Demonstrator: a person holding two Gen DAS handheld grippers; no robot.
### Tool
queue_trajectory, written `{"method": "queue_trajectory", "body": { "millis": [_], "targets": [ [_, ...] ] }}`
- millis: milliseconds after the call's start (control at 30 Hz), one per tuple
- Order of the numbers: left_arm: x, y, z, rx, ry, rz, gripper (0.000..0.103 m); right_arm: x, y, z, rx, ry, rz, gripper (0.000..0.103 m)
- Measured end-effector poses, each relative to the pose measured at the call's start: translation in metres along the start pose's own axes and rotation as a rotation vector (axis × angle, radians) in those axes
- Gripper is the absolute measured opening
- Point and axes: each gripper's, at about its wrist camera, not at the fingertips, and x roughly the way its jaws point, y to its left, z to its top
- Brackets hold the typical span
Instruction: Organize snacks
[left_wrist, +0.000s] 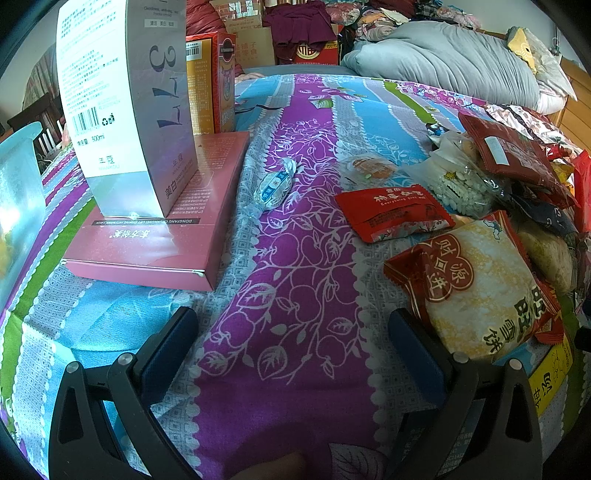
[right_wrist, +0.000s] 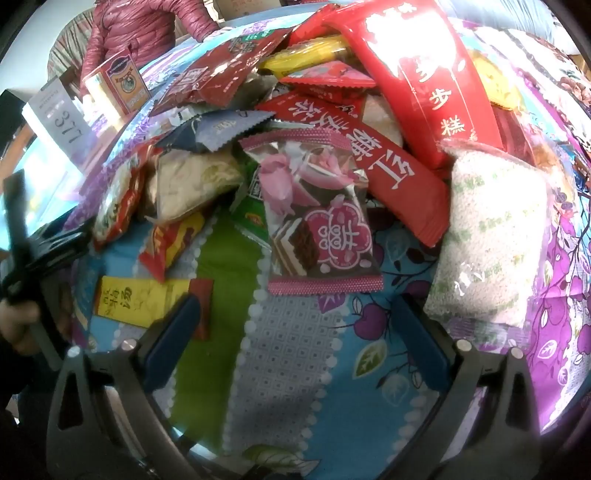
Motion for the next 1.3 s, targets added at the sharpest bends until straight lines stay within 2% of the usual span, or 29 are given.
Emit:
{"method": "queue_trajectory", "body": {
  "millis": [933, 1133, 1233, 1300],
  "targets": [
    [0.000, 0.000, 0.000, 0.000, 0.000, 0.000, 0.103, 0.000, 0.002, 0.000, -0.012, 0.004, -0.015, 0.103],
    [-0.001, 0.000, -0.001, 0.000, -0.003, -0.005, 0.103, -0.011, 0.005, -0.003, 0.005, -0.046, -0.002, 0.103],
    [-0.006, 0.000, -0.003, 0.016, 0.002, -0.019, 0.103, -0.026, 0.007, -0.010, 0.048, -0.095, 0.066, 0.103],
    [-0.013, 0.005, -0.004, 0.026, 0.015, -0.049, 0.103, -0.029, 0.013, -0.015, 0.031, -0.104, 0.067, 0.103]
  ]
}}
